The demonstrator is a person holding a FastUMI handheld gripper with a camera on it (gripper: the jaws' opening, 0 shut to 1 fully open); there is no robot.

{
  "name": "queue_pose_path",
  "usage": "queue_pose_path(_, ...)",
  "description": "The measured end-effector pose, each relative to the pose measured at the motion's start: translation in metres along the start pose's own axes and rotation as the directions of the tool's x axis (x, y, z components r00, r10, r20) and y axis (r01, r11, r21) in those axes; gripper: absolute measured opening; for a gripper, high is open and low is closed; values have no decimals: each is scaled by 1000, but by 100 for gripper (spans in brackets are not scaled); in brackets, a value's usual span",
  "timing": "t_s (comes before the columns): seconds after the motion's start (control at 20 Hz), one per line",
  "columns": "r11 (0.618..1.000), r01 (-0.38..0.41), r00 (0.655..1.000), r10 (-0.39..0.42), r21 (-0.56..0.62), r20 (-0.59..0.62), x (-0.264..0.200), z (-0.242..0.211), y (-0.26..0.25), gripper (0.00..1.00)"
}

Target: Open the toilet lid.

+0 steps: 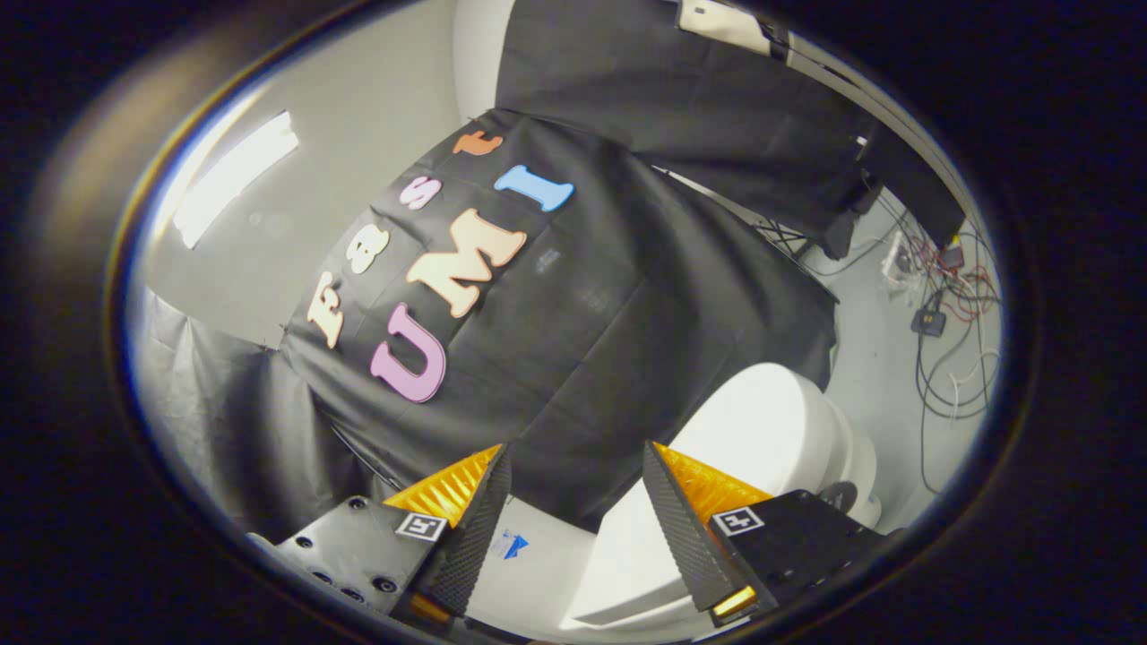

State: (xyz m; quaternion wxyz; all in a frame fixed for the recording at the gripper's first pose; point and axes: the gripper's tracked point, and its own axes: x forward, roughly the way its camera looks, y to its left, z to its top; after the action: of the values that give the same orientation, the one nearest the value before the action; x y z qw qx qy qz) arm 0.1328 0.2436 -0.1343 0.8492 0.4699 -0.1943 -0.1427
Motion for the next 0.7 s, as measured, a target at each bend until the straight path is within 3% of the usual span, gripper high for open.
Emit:
queue_pose_path(0.35,980,46,996,-60,194,66,-30,-32,-21,92)
queue_pose_path(0.7,931,128,986,-158,341,59,-51,-74,-52,91)
